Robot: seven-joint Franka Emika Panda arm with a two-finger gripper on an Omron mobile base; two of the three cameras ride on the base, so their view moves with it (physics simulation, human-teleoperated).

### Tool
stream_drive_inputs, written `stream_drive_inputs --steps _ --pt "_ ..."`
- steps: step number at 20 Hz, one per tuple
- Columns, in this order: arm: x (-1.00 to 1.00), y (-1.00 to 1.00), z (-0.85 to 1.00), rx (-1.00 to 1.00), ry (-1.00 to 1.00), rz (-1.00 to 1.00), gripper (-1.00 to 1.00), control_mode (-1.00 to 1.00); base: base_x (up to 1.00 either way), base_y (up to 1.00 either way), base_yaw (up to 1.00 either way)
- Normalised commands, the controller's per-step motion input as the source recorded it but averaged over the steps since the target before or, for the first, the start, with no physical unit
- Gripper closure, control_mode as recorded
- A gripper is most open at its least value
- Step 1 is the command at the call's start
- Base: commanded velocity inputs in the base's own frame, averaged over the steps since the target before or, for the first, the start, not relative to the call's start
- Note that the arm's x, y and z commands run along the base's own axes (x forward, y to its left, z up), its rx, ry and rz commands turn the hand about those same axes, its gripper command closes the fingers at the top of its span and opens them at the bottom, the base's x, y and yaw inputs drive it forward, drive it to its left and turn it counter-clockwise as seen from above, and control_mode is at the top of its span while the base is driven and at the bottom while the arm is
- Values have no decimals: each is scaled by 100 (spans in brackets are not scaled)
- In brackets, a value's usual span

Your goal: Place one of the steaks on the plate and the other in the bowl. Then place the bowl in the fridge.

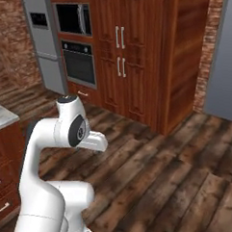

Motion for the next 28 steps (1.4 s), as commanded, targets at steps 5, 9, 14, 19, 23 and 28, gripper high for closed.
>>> stream_drive_inputs --steps 5,9,14,19,23,28 --pt "0 0 0 0 0 0 -100 100 100 -47 32" --pt "0 0 0 0 0 0 -100 100 100 -37 53" --pt "0 0 0 0 0 0 -100 100 100 -15 74" --pt "0 0 0 0 0 0 -100 100 100 -26 79" --pt "0 0 0 0 0 0 -100 100 100 -44 75" --pt "0 0 0 0 0 0 -100 100 80 -96 31"
